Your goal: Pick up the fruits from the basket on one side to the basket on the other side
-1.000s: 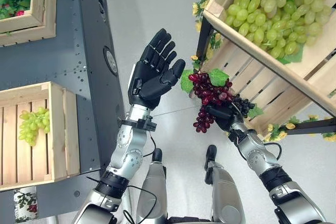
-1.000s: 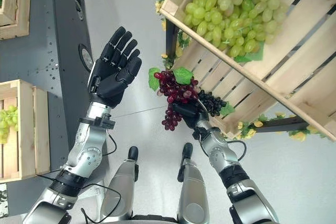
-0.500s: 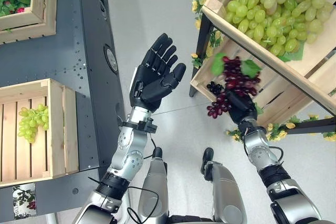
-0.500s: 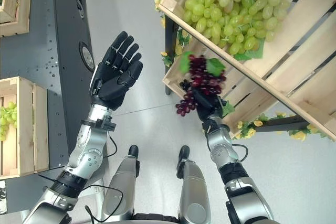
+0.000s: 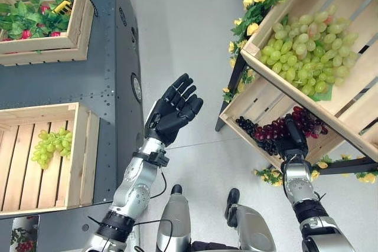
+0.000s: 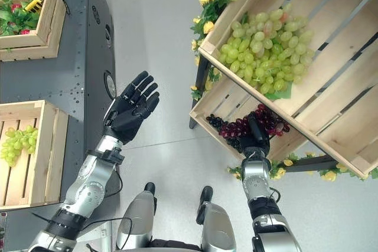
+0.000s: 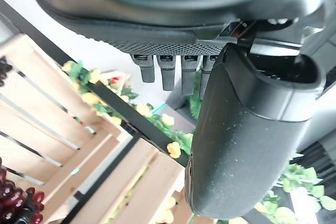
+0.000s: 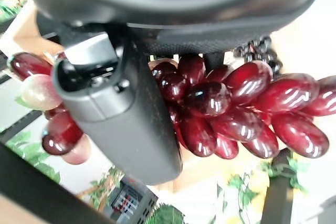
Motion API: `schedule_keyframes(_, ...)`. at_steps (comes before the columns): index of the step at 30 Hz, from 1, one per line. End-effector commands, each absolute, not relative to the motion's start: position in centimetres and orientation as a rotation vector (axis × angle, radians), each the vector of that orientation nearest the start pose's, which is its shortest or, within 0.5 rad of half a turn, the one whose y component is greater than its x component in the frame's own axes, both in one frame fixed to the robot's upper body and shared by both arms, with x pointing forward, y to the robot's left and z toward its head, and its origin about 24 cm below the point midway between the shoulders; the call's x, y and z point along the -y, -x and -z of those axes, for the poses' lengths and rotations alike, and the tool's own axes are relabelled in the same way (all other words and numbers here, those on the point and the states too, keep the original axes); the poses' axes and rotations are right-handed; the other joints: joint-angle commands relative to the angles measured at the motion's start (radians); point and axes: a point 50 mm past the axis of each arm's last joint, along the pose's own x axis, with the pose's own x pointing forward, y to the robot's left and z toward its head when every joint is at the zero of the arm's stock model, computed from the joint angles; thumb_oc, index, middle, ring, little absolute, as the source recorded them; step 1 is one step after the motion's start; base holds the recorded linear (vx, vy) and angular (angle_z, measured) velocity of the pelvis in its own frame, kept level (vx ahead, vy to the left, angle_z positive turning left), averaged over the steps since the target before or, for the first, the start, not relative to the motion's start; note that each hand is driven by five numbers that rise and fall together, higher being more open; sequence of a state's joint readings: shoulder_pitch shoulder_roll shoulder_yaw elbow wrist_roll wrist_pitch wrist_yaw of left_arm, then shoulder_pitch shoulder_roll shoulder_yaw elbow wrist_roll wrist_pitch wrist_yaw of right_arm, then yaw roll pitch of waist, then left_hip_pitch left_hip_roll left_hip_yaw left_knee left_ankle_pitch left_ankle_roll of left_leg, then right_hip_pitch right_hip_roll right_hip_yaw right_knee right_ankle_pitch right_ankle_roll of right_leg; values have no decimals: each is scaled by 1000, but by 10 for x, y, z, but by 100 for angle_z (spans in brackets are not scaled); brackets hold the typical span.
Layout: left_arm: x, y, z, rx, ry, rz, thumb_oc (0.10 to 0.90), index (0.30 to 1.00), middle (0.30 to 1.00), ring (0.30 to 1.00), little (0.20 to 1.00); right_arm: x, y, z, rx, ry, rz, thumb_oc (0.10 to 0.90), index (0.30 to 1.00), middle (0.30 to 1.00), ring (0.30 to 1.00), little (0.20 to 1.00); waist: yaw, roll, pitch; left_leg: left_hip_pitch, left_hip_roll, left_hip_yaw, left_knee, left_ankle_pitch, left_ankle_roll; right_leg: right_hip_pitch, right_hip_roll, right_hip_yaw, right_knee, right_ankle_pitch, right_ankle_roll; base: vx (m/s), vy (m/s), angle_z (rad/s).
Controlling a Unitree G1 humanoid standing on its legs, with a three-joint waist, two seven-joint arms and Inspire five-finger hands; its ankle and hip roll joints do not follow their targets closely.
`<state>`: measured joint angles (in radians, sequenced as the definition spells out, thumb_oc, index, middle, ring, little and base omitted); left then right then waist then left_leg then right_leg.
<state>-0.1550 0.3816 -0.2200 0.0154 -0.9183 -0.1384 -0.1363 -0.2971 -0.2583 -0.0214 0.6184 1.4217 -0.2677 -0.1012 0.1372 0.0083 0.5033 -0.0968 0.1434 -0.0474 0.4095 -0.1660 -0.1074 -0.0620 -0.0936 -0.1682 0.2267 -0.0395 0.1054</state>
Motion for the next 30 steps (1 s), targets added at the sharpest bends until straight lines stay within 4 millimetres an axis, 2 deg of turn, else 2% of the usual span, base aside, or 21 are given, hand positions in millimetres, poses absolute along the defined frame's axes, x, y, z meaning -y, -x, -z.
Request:
schedule_keyframes(1, -157, -256, -106, 269, 534, 461, 800, 900, 900, 900, 900, 264, -281, -14, 120, -1093, 565, 400, 300, 300, 300, 300, 14, -49, -236, -214, -54, 15, -33, 195, 10, 105, 42, 2, -53, 24, -50, 92, -86, 1)
schedule_keyframes(7, -161, -257, -108, 276, 489, 478, 800, 900, 900, 900, 900, 268, -277, -5, 123, -1129, 635, 400, 300, 300, 300, 300, 18, -60, -207, -238, -48, 4, -26, 206, 1, 73, 58, -7, -38, 33, -42, -36, -91, 3)
schedule_keyframes(8, -162, -259, -112, 289, 483, 487, 800, 900, 900, 900, 900, 268, -278, -7, 136, -1145, 643, 579, 568, 568, 568, 568, 18, -60, -194, -244, -48, 3, -27, 208, -1, 61, 60, -9, -34, 36, -41, -98, -60, 0)
schedule_keyframes(9, -162, -259, -114, 294, 480, 491, 800, 900, 900, 900, 900, 268, -279, -8, 140, -1150, 643, 800, 900, 900, 900, 900, 17, -60, -189, -247, -49, 3, -28, 209, -1, 57, 61, -10, -33, 37, -40, -136, -56, -4)
schedule_keyframes(14, -162, -261, -119, 314, 460, 508, 800, 900, 900, 900, 900, 260, -286, -8, 98, -1168, 669, 800, 900, 900, 900, 900, 18, -66, -162, -259, -44, 5, -32, 215, -4, 45, 69, -14, -40, 49, -34, -59, -41, 2)
schedule_keyframes(23, -163, -257, -117, 297, 441, 542, 800, 900, 900, 900, 900, 256, -282, -5, 85, -1183, 683, 800, 900, 900, 900, 900, 20, -80, -158, -247, -36, 9, -40, 214, -2, 52, 75, -18, -53, 61, -28, 13, -19, 3)
schedule_keyframes(30, -155, -253, -115, 271, 419, 653, 800, 900, 900, 900, 900, 252, -281, -3, 67, -1176, 677, 800, 900, 900, 900, 900, 17, -84, -161, -236, -31, 17, -39, 209, -1, 58, 78, -15, -57, 63, -29, 29, -5, 0)
